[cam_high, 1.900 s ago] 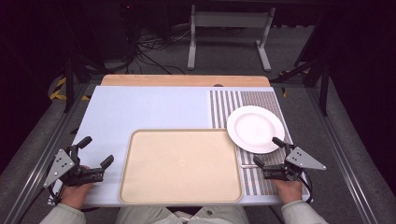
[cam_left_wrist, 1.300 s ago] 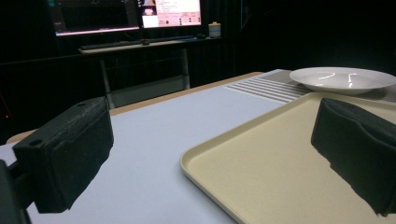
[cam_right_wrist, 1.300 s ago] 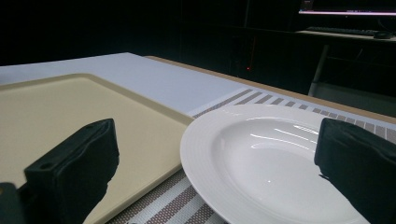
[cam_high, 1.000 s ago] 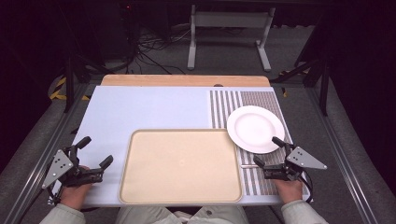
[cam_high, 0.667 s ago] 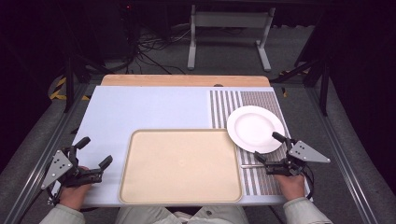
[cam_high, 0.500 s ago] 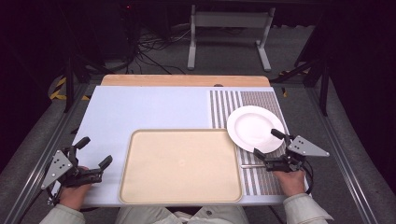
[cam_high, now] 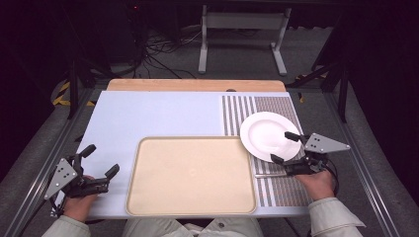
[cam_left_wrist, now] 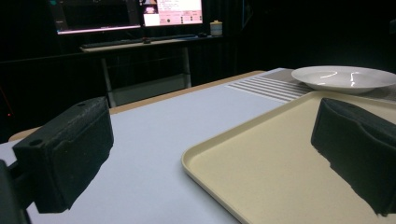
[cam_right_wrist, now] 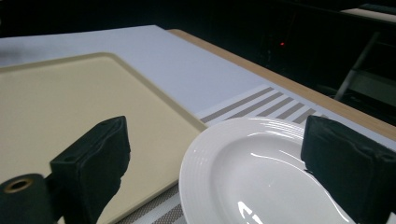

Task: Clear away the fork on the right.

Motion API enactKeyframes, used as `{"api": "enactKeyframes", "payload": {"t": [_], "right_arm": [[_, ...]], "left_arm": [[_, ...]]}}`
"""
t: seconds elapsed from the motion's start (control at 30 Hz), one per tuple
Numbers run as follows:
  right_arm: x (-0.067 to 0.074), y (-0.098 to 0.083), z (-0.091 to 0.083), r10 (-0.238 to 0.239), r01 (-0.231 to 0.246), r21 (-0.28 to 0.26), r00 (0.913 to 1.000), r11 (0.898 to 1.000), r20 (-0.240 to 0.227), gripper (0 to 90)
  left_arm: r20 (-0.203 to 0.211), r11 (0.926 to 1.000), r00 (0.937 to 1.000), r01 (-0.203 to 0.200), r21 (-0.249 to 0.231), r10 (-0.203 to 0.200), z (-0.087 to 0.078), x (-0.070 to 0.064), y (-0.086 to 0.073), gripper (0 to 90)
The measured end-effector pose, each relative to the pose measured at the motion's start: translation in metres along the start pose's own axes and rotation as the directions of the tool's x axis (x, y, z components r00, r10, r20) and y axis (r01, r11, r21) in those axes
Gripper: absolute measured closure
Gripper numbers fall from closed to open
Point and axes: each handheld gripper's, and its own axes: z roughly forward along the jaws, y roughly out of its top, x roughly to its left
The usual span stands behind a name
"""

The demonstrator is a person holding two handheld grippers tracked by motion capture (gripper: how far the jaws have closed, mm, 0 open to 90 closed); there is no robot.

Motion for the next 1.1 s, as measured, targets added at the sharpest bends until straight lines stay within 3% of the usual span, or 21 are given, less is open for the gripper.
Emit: {"api": "enactKeyframes", "payload": {"t": [0.13,0.23,0.33,0.5,0.53,0.67,0.8,0.93,0.97,1.1], "right_arm": [[-0.002,0.006,-0.003,-0.029,0.031,0.063,0.9991,0.998,-0.032,10.2],[-0.002,0.012,-0.004,-0.071,0.078,0.141,0.9961,0.987,-0.054,10.2],[-0.003,0.017,-0.004,-0.115,0.127,0.205,0.9909,0.971,-0.070,10.2],[-0.004,0.023,-0.003,-0.170,0.197,0.305,0.9788,0.932,-0.114,11.2],[-0.004,0.023,-0.003,-0.170,0.197,0.305,0.9788,0.932,-0.114,11.2],[-0.004,0.024,-0.002,-0.194,0.245,0.385,0.9669,0.890,-0.166,13.3],[-0.004,0.024,-0.001,-0.198,0.265,0.439,0.9608,0.858,-0.195,13.5],[-0.005,0.023,0.000,-0.213,0.297,0.495,0.9521,0.817,-0.220,13.8],[-0.005,0.023,0.000,-0.216,0.306,0.512,0.9494,0.803,-0.228,14.4],[-0.004,0.021,0.001,-0.224,0.327,0.553,0.9429,0.766,-0.246,15.3]], "left_arm": [[0.000,1.0000,1.0000,-0.001,0.002,0.001,0.000,0.000,0.000,0.0],[0.001,1.0000,1.0000,-0.001,0.002,0.001,0.000,-0.001,0.000,0.0],[0.001,1.0000,1.0000,0.000,0.003,0.000,0.001,-0.001,0.000,0.0],[0.002,1.0000,1.0000,-0.001,0.003,0.001,0.000,-0.001,0.000,0.0],[0.002,1.0000,1.0000,-0.001,0.003,0.001,0.000,-0.001,0.000,0.0],[0.004,1.0000,1.0000,-0.001,0.003,0.001,0.000,-0.001,0.000,0.0],[0.004,1.0000,1.0000,-0.001,0.004,0.001,0.001,-0.001,0.000,0.0],[0.005,1.0000,1.0000,0.000,0.006,0.000,0.001,-0.001,0.000,0.0],[0.005,1.0000,1.0000,0.000,0.006,0.000,0.001,-0.001,0.000,0.0],[0.002,1.0000,1.0000,0.001,0.004,-0.001,0.001,-0.001,0.000,0.0]]}}
